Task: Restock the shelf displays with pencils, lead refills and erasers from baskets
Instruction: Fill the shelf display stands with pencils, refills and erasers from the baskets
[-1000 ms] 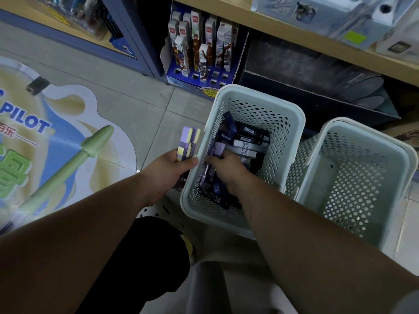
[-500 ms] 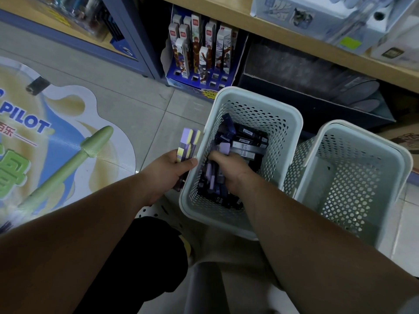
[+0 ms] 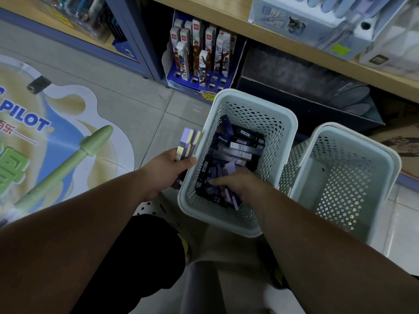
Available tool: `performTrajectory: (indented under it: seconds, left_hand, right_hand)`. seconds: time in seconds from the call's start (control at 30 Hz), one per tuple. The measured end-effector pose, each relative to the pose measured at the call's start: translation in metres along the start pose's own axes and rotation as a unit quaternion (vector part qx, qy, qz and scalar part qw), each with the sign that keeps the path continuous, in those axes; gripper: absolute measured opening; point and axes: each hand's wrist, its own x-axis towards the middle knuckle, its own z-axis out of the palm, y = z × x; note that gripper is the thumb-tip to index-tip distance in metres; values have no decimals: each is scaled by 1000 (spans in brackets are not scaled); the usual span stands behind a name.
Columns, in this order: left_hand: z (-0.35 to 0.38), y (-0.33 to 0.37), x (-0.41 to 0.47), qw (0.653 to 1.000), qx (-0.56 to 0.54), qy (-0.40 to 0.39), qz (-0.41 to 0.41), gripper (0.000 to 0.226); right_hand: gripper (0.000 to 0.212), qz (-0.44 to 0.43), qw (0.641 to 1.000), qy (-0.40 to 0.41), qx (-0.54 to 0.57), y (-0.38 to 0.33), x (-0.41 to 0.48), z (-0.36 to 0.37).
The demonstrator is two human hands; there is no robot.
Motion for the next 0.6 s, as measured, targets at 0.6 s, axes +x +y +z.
performTrajectory:
  seconds: [0.6]
  left_hand:
    - [13, 35, -23, 984, 69, 160, 45, 14]
  right_hand:
    - [20, -151, 986, 33, 54, -26, -53, -26]
